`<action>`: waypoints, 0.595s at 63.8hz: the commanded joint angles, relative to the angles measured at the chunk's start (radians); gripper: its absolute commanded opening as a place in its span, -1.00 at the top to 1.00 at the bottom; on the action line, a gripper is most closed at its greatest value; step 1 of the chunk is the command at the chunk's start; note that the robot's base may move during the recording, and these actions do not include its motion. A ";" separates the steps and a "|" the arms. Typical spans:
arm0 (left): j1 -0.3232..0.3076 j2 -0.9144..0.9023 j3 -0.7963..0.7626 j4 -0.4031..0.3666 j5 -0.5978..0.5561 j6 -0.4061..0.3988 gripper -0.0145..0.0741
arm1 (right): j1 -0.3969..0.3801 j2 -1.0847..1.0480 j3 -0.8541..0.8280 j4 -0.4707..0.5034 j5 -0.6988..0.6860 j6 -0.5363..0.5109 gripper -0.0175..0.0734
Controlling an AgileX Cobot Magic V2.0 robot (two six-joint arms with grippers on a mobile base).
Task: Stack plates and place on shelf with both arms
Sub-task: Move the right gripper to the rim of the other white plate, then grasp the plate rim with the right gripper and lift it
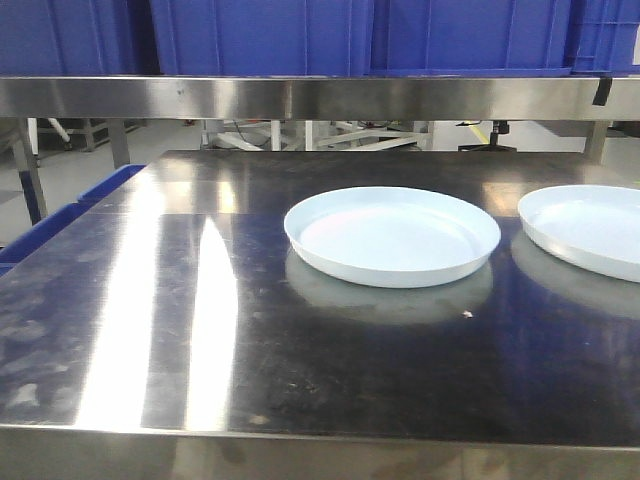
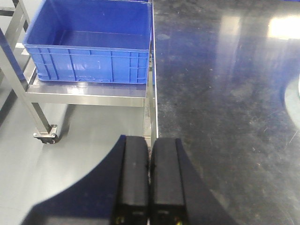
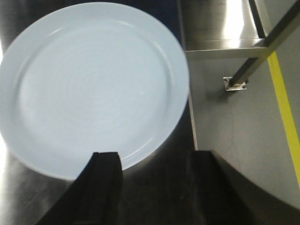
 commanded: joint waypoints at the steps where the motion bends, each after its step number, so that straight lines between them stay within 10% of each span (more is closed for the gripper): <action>1: 0.003 -0.005 -0.026 -0.005 -0.083 -0.010 0.48 | -0.065 0.026 -0.065 -0.017 -0.076 -0.003 -0.35; 38: 0.003 -0.005 -0.026 -0.005 -0.083 -0.010 0.48 | -0.129 0.364 -0.351 -0.013 -0.029 -0.003 -0.35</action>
